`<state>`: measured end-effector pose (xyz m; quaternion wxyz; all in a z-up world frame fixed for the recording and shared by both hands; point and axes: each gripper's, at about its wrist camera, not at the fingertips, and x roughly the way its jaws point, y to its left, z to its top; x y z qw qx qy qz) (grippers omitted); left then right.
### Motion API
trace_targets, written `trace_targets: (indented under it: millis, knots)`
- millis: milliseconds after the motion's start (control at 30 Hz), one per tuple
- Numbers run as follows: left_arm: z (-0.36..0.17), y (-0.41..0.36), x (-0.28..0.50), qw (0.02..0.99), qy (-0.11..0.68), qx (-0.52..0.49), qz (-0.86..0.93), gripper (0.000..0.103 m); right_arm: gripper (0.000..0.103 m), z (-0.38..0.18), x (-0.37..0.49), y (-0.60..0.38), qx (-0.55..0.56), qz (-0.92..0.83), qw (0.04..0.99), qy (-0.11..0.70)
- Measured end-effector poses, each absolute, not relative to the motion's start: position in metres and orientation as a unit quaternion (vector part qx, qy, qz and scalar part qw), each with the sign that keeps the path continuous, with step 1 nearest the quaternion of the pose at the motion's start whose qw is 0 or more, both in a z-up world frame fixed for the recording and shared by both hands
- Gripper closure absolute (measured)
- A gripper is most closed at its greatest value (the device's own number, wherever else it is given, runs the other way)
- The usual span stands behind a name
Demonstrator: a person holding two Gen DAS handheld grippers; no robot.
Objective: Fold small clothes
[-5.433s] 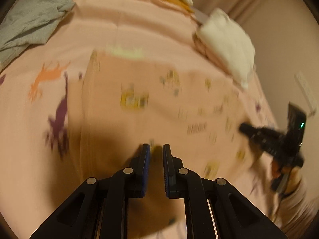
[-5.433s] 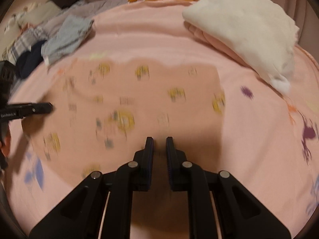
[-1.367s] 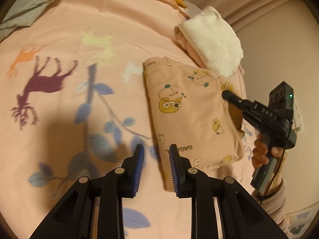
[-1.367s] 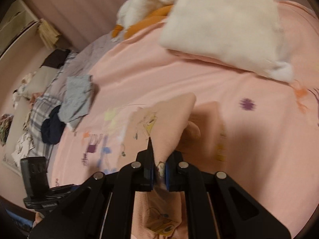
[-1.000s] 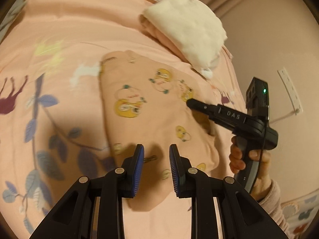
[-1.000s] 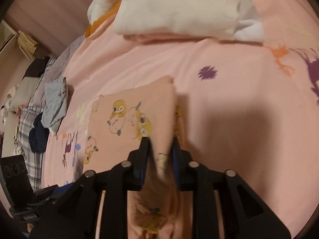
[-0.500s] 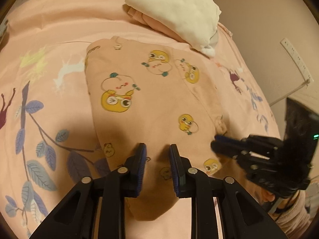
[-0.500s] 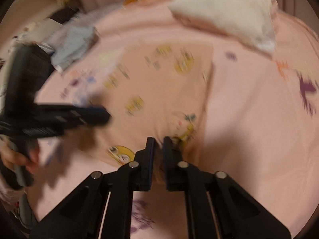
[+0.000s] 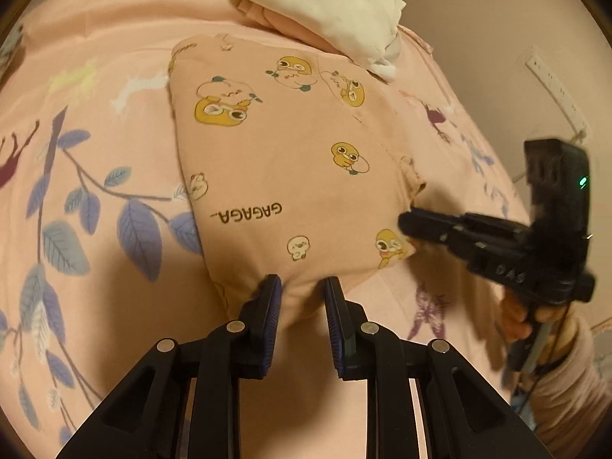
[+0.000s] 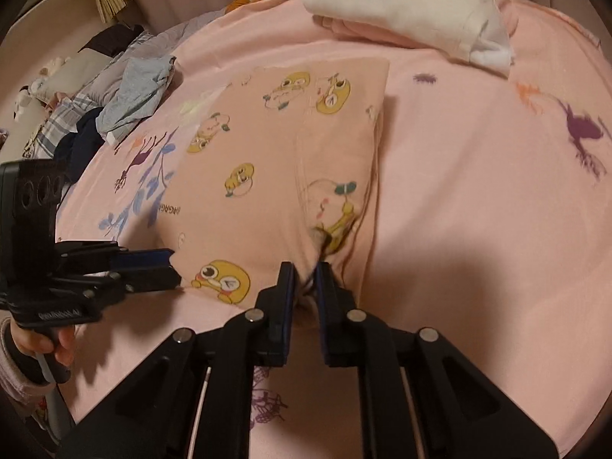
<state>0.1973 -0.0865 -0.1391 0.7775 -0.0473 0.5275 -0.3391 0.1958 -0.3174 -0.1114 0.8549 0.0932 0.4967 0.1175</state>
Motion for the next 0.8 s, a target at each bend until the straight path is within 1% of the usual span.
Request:
trace_targets:
  millis: [133, 233, 300, 400, 500, 567, 633, 667, 767, 800]
  knots:
    - [-0.132, -0.077, 0.191, 0.767, 0.530, -0.050, -0.357, 0.081, 0.083, -0.097, 0.193, -0.319, 0.095, 0.134, 0.855, 0.492]
    - [-0.120, -0.066, 0.198, 0.771, 0.519, -0.073, -0.362, 0.081, 0.081, -0.078, 0.198, -0.325, 0.105, 0.139, 0.872, 0.458]
    - [-0.112, -0.063, 0.209, 0.779, 0.506, -0.089, -0.359, 0.081, 0.079, -0.066, 0.214, -0.331, 0.130, 0.139, 0.882, 0.431]
    - [-0.105, -0.068, 0.233, 0.790, 0.493, -0.110, -0.347, 0.081, 0.077, -0.059, 0.250, -0.329, 0.130, 0.121, 0.892, 0.415]
    - [-0.107, -0.076, 0.255, 0.793, 0.494, -0.125, -0.335, 0.081, 0.077, -0.069, 0.297, -0.331, 0.141, 0.100, 0.887, 0.429]
    - [-0.112, -0.084, 0.262, 0.784, 0.505, -0.132, -0.337, 0.081, 0.077, -0.085, 0.329, -0.333, 0.141, 0.077, 0.876, 0.455]
    - [-0.122, -0.092, 0.261, 0.779, 0.517, -0.111, -0.336, 0.081, 0.082, -0.108, 0.352, -0.334, 0.129, 0.042, 0.860, 0.491]
    - [-0.130, -0.096, 0.258, 0.776, 0.525, -0.097, -0.337, 0.081, 0.082, -0.116, 0.358, -0.335, 0.125, 0.031, 0.854, 0.504]
    - [-0.132, -0.094, 0.253, 0.778, 0.517, -0.093, -0.345, 0.081, 0.080, -0.119, 0.366, -0.336, 0.129, 0.024, 0.858, 0.496]
    - [-0.130, -0.092, 0.254, 0.774, 0.520, -0.101, -0.346, 0.081, 0.078, -0.118, 0.366, -0.337, 0.131, 0.020, 0.861, 0.492]
